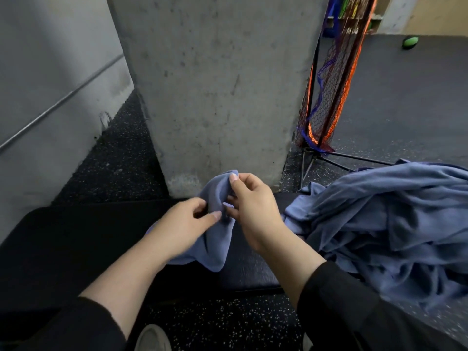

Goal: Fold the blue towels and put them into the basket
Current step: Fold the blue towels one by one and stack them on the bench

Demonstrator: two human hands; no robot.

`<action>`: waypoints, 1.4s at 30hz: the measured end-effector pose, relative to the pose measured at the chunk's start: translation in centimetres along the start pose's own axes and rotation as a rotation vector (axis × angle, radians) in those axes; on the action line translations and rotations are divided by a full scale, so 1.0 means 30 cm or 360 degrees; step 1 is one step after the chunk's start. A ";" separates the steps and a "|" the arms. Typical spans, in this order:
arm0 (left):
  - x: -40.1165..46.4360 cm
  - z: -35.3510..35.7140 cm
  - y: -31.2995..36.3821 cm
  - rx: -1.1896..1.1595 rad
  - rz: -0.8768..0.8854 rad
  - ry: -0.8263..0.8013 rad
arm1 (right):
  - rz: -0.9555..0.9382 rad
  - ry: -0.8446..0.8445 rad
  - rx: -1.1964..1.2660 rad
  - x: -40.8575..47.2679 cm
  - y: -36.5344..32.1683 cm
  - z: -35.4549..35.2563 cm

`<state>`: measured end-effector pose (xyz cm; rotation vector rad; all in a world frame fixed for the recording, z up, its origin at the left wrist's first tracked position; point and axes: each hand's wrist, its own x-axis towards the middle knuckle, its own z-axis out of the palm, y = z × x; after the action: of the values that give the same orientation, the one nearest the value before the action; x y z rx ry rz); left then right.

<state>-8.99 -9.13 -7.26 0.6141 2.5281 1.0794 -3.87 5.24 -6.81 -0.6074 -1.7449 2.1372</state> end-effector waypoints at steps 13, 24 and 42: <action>0.007 -0.071 -0.005 -0.0810 -0.0196 0.0362 | -0.0027 -0.0578 -0.0909 0.002 0.043 -0.036; -0.025 -0.073 0.005 -0.0127 0.0307 0.0416 | -0.0155 -0.0082 -0.0779 0.034 0.010 -0.037; -0.016 -0.044 0.027 -0.0308 0.0048 0.0422 | -0.0208 -0.0238 -0.1003 -0.023 -0.030 -0.048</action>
<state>-8.98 -9.66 -5.73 0.4852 2.5926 1.4828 -2.56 6.30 -6.08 -0.4637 -2.4829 1.5592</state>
